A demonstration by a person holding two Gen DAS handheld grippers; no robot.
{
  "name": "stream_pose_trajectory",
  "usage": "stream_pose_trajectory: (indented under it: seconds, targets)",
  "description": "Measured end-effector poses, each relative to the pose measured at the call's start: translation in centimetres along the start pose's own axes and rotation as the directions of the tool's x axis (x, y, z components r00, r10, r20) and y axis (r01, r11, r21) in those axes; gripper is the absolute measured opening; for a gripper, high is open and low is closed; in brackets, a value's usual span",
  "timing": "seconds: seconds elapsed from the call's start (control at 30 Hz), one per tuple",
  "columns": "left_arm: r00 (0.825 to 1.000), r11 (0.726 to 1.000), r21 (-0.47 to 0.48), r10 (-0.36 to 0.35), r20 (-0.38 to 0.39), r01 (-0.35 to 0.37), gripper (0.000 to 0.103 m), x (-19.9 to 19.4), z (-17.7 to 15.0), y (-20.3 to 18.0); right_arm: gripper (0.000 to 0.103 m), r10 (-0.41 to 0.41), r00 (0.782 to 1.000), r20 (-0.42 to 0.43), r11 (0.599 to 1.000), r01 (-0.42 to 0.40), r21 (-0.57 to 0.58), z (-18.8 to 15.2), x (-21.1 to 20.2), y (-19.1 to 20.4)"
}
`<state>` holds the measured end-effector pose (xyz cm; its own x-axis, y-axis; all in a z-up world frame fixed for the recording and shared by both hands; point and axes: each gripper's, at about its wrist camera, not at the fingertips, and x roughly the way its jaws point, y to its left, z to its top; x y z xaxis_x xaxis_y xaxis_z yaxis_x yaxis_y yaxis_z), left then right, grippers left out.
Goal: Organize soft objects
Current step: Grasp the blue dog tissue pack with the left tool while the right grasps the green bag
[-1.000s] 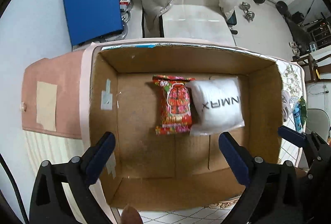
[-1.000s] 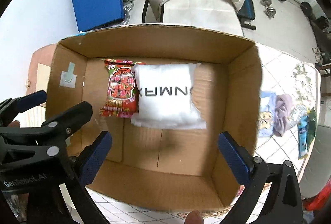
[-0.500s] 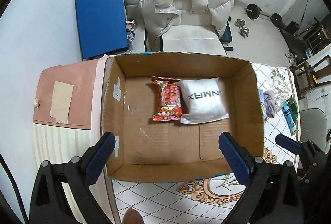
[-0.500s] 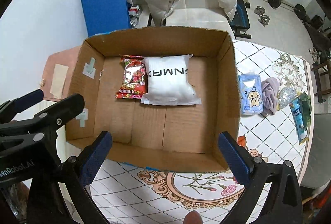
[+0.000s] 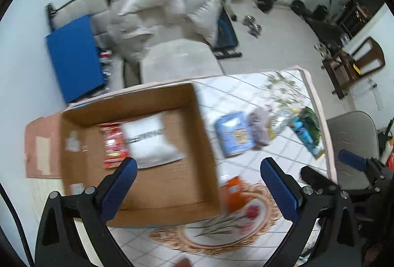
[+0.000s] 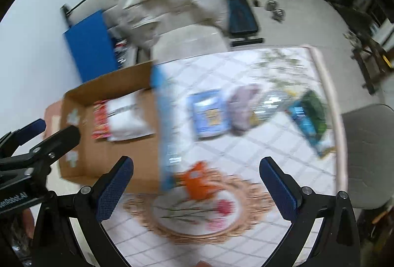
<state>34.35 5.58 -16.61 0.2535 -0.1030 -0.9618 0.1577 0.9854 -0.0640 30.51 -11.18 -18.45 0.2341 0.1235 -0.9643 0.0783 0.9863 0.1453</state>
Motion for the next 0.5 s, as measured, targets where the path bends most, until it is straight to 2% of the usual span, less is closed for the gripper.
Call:
stream_pose_trajectory:
  seconds: [0.1, 0.17, 0.27, 0.3, 0.37, 0.43, 0.5]
  targets:
    - [0.997, 0.999, 0.036, 0.012, -0.077, -0.009, 0.102, 3.7, 2.1, -4.0, 0.103, -0.064, 0.998, -0.005, 0.998, 0.064, 0.030, 1.8, 0.3, -6.5]
    - [0.989, 0.998, 0.055, 0.014, -0.150, -0.006, 0.102, 7.0, 3.5, -6.2, 0.103, -0.095, 0.995, -0.026, 0.995, 0.096, 0.042, 3.0, 1.3, -10.8]
    - [0.961, 0.996, 0.079, 0.051, -0.270, -0.030, 0.102, 12.6, 4.8, -8.8, 0.103, -0.130, 0.989, -0.073, 0.991, 0.133, 0.034, 4.7, 3.6, -16.3]
    - [0.947, 0.995, 0.084, 0.071, -0.314, -0.047, 0.102, 14.8, 5.1, -9.2, 0.103, -0.142, 0.985, -0.095, 0.989, 0.145, 0.025, 5.3, 4.7, -18.0]
    - [0.925, 0.993, 0.096, 0.105, -0.366, -0.075, 0.102, 17.9, 5.3, -9.7, 0.103, -0.160, 0.978, -0.135, 0.987, 0.163, 0.009, 6.1, 6.8, -20.7]
    - [0.900, 0.985, 0.114, 0.162, -0.405, -0.126, 0.101, 21.0, 5.5, -10.1, 0.099, -0.169, 0.969, -0.182, 0.985, 0.171, -0.006, 6.9, 9.1, -23.1]
    - [0.877, 0.976, 0.135, 0.211, -0.432, -0.169, 0.100, 23.3, 5.6, -10.4, 0.098, -0.175, 0.960, -0.217, 0.984, 0.174, -0.026, 7.4, 11.1, -24.1]
